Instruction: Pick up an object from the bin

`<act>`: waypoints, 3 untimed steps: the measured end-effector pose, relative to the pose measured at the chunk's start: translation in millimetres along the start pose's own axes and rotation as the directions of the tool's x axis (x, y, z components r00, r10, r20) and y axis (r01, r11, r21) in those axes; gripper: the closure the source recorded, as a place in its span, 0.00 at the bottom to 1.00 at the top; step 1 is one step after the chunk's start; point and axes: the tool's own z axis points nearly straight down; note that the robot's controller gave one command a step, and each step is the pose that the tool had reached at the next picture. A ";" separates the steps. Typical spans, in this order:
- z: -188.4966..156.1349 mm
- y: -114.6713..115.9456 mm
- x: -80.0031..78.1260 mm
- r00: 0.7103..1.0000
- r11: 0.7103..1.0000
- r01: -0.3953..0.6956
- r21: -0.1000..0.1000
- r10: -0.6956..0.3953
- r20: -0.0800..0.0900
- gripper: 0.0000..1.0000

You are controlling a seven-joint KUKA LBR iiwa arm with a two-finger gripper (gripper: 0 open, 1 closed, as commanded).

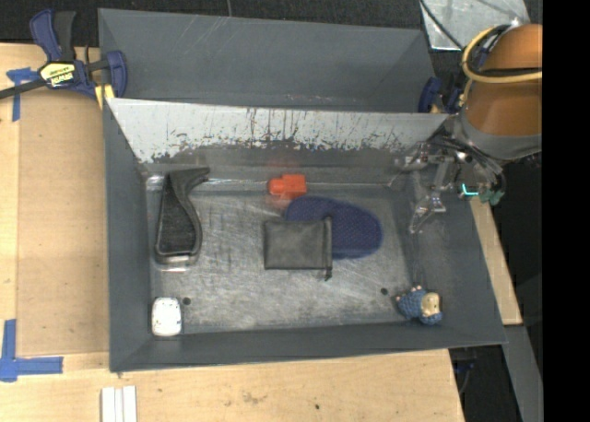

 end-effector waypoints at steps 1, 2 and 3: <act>69.4 78.1 -19.5 0.999 0.999 0.048 0.004 -0.048 0.010 0.00; 50.9 98.5 -18.6 1.000 1.000 0.016 0.001 -0.016 0.012 0.00; 51.3 121.6 -21.4 0.996 0.996 0.093 0.002 -0.093 0.012 0.00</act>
Offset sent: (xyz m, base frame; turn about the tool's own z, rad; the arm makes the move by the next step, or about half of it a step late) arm 0.0177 0.0897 -0.0835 -0.0511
